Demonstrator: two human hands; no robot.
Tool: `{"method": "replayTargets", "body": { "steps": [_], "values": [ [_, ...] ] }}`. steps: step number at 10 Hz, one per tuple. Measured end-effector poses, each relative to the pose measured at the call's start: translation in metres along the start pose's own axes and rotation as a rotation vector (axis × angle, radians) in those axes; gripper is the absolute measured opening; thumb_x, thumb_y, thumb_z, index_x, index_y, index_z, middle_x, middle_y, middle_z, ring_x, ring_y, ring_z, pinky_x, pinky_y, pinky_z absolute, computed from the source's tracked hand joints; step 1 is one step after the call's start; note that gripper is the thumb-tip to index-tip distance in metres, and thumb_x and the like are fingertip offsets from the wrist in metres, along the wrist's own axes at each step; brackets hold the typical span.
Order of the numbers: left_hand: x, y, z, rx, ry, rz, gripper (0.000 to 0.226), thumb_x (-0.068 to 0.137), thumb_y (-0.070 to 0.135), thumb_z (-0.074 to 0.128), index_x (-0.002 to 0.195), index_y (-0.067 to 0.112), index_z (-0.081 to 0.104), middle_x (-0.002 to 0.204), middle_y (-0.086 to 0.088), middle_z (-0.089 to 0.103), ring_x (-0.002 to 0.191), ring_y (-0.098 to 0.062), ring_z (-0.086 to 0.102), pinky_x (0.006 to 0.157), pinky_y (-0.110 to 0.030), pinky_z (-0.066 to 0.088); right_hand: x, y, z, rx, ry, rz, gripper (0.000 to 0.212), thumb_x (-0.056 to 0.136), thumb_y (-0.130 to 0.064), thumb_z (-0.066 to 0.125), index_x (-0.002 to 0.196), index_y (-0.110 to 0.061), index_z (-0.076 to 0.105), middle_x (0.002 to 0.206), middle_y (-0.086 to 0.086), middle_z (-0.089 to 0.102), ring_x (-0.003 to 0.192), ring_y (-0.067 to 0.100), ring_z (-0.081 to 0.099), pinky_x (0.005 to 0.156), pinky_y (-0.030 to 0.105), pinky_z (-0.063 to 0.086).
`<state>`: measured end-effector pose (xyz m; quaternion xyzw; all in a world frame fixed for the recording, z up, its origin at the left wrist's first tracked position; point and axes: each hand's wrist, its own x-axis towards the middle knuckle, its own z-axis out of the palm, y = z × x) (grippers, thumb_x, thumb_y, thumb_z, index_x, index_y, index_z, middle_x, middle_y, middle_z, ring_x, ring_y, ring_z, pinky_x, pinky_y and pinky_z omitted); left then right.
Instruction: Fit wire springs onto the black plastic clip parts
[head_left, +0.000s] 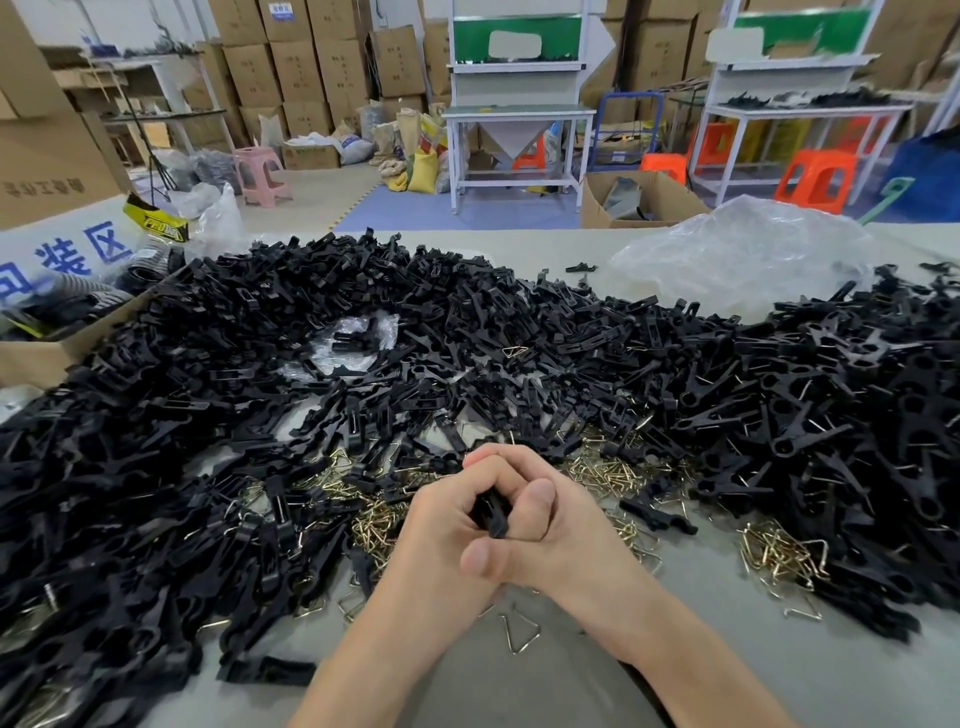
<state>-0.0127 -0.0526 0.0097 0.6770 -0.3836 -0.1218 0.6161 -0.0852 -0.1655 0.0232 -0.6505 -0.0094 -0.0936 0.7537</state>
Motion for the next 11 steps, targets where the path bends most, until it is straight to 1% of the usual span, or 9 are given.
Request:
{"method": "replayTargets", "body": {
  "steps": [1,3,4,5,7,8,9,10,11],
  "values": [
    [-0.001,-0.003,-0.003,-0.05,-0.033,-0.022,0.017,0.088,0.031,0.065,0.078,0.017,0.064,0.064,-0.002,0.063,0.038,-0.017,0.048,0.037,-0.031,0.037,0.0,0.0,0.003,0.056,-0.014,0.018,0.072,0.049,-0.046,0.097,0.112,-0.03,0.067,0.091,0.001,0.068,0.073,0.016,0.066,0.057,0.028,0.056],
    [0.001,-0.004,-0.005,0.026,-0.041,-0.055,0.009,0.089,0.017,0.061,0.082,0.022,0.064,0.069,-0.001,0.068,0.042,-0.021,0.06,0.036,-0.047,0.047,0.002,0.005,0.001,0.003,-0.013,0.036,0.077,0.051,-0.061,0.092,0.12,-0.039,0.064,0.098,-0.004,0.071,0.071,0.013,0.062,0.058,0.023,0.054],
    [0.003,-0.004,-0.007,0.16,0.02,0.007,0.008,0.091,0.034,0.066,0.088,0.028,0.061,0.076,0.009,0.07,0.051,-0.015,0.062,0.043,-0.034,0.052,0.003,0.01,-0.002,-0.062,0.014,-0.016,0.072,0.062,-0.063,0.086,0.128,-0.048,0.06,0.127,-0.014,0.068,0.108,0.003,0.067,0.087,0.017,0.053],
    [0.005,-0.005,-0.012,0.334,0.099,0.041,0.028,0.083,0.06,0.06,0.1,0.039,0.053,0.086,0.021,0.073,0.062,-0.009,0.067,0.057,-0.032,0.054,0.003,0.012,-0.007,-0.204,0.145,-0.061,0.051,0.08,-0.052,0.079,0.128,-0.048,0.061,0.125,-0.017,0.069,0.118,0.003,0.064,0.1,0.019,0.05],
    [-0.004,-0.009,-0.003,0.456,0.052,0.079,0.044,0.086,0.059,0.055,0.124,0.063,0.032,0.084,0.028,0.065,0.061,-0.001,0.062,0.052,-0.015,0.042,-0.002,0.008,-0.02,-0.339,0.309,-0.113,0.022,0.1,-0.027,0.062,0.113,-0.042,0.072,0.106,-0.015,0.077,0.102,0.003,0.071,0.087,0.018,0.054],
    [-0.01,-0.006,0.003,0.419,0.022,0.099,0.065,0.085,0.067,0.045,0.144,0.056,0.02,0.086,0.023,0.064,0.066,-0.004,0.063,0.058,-0.017,0.047,-0.014,0.006,-0.026,-0.261,0.382,-0.07,0.015,0.1,-0.027,0.064,0.102,-0.034,0.077,0.099,-0.005,0.079,0.091,0.01,0.075,0.077,0.025,0.059],
    [-0.013,-0.007,0.006,0.437,0.014,0.144,0.062,0.092,0.06,0.039,0.15,0.041,0.024,0.082,0.018,0.064,0.06,-0.007,0.058,0.055,-0.015,0.044,-0.023,-0.021,-0.053,0.086,0.543,-0.115,0.022,0.089,-0.035,0.067,0.101,-0.021,0.079,0.1,0.011,0.078,0.084,0.017,0.076,0.072,0.023,0.06],
    [-0.013,-0.008,0.004,0.469,0.086,0.131,0.053,0.099,0.044,0.03,0.149,0.029,0.037,0.072,0.011,0.065,0.054,-0.007,0.059,0.047,-0.015,0.043,-0.027,-0.067,-0.101,0.754,0.744,-0.207,0.063,0.08,-0.034,0.072,0.126,0.005,0.056,0.114,0.025,0.072,0.102,0.026,0.075,0.076,0.026,0.062],
    [-0.015,-0.004,0.003,0.42,0.188,0.063,0.043,0.104,0.016,0.036,0.146,0.019,0.044,0.069,0.006,0.062,0.059,-0.009,0.06,0.052,-0.02,0.048,-0.041,-0.095,-0.11,0.79,0.735,-0.108,0.07,0.089,-0.038,0.066,0.137,0.007,0.045,0.121,0.026,0.069,0.107,0.029,0.073,0.085,0.031,0.062]
  ]
}}
